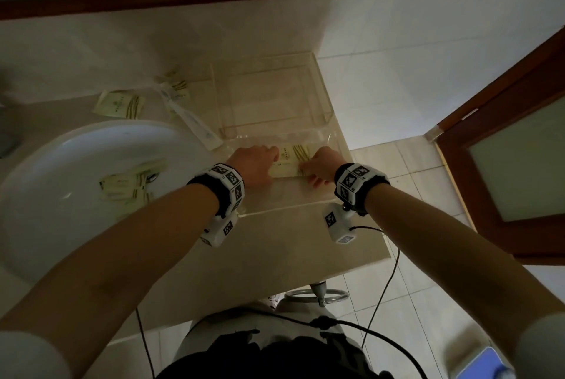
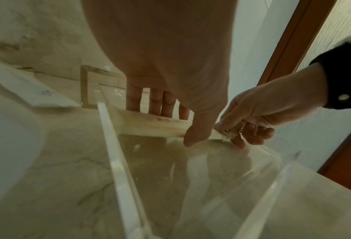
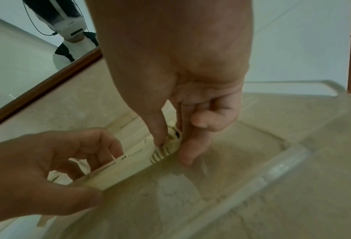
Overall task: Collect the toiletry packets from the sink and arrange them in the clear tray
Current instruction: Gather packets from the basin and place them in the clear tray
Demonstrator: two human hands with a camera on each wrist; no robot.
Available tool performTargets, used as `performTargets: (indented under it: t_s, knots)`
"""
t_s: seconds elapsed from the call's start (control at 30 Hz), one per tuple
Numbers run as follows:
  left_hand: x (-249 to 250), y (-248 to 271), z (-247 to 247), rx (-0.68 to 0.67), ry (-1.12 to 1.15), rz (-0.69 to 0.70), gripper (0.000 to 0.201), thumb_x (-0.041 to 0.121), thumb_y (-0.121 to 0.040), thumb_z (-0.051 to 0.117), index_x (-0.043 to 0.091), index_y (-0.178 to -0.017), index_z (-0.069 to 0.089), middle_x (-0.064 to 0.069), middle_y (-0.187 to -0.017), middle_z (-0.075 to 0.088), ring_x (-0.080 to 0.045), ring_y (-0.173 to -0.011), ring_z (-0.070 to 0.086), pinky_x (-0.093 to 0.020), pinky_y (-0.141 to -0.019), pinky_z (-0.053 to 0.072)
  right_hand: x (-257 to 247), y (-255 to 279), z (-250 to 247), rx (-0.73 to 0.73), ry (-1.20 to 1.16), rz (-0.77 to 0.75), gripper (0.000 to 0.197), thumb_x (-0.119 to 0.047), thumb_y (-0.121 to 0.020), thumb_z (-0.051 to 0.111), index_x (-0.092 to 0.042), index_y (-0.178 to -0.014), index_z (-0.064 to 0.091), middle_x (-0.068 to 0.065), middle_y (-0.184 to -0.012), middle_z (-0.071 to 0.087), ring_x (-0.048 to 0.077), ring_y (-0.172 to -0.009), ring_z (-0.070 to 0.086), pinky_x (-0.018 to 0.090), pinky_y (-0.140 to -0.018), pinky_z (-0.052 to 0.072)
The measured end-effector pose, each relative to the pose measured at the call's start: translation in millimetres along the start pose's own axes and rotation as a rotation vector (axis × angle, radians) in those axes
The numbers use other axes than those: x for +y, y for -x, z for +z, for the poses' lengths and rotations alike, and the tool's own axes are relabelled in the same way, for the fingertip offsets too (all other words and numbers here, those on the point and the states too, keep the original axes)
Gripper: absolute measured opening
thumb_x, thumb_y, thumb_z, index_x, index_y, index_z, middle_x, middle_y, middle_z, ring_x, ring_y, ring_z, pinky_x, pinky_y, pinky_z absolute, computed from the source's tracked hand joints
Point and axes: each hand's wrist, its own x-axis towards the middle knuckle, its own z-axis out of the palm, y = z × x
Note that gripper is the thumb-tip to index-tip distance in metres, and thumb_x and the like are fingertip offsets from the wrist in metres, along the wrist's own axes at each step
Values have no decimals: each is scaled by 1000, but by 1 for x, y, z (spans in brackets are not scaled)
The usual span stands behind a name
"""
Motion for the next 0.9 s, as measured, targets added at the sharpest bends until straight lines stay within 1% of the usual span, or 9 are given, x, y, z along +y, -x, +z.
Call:
performTargets:
  t_s: [0.07,0.2,0.33,0.43,0.57,0.7,0.73,0.83,0.9]
  knots:
    - [-1,0,0,-1,-23,16,48,32,-84,61,18,-127,43,-4,-125,53,-23,-107,54,-35,-81,43,-1,-2,1,15,45,7,28,-29,-91,61,-2,-100,59,7,-68,66,15,-48,62,19,-39,42]
    - [-3,-1,1,17,-91,45,43,35,-85,58,19,-124,48,-4,-121,50,-21,-105,51,-31,-74,39,-2,-5,2,54,142,6,27,-32,-89,63,-5,-90,58,6,-64,63,16,-48,59,23,-43,44]
    - [-5,0,1,9,-112,39,40,35,-87,56,21,-123,48,-4,-118,50,-22,-99,53,-31,-71,36,-1,-5,0,69,181,1,30,-37,-88,64,-10,-78,56,4,-62,64,15,-48,61,22,-44,44]
    - [-6,-1,3,-10,-102,38,36,33,-88,54,22,-122,49,-5,-118,50,-23,-94,54,-30,-72,36,-1,-4,0,77,190,0,32,-38,-87,65,-13,-74,52,3,-64,64,15,-49,61,22,-44,44]
    - [-6,-2,4,-20,-79,26,34,33,-89,53,21,-121,49,-6,-118,50,-24,-92,55,-30,-71,36,-3,-4,0,88,215,-10,32,-39,-88,65,-12,-76,52,4,-66,63,17,-51,62,22,-43,45]
    - [-7,-1,1,-13,-38,1,39,38,-88,55,22,-123,48,-4,-119,51,-22,-92,55,-30,-71,37,-6,-4,-1,105,252,-26,33,-40,-87,65,-13,-75,48,4,-71,62,20,-57,65,25,-48,49]
    - [-7,1,0,-1,-14,-13,41,41,-87,55,23,-123,48,-3,-119,51,-21,-93,55,-30,-72,38,-7,-2,-2,118,265,-26,32,-39,-86,65,-12,-78,50,4,-73,62,21,-61,66,26,-50,50]
    - [-12,6,-5,73,70,-45,43,46,-85,57,24,-121,49,0,-116,53,-19,-95,55,-31,-79,42,-13,1,-6,181,321,-42,34,-41,-84,66,-10,-91,53,6,-83,62,26,-79,66,31,-64,52]
    - [-17,13,-11,137,126,-64,43,47,-84,58,25,-120,49,2,-115,53,-19,-97,55,-33,-83,44,-21,2,-9,224,328,-71,36,-44,-83,65,-12,-90,52,7,-84,61,28,-81,63,31,-63,48]
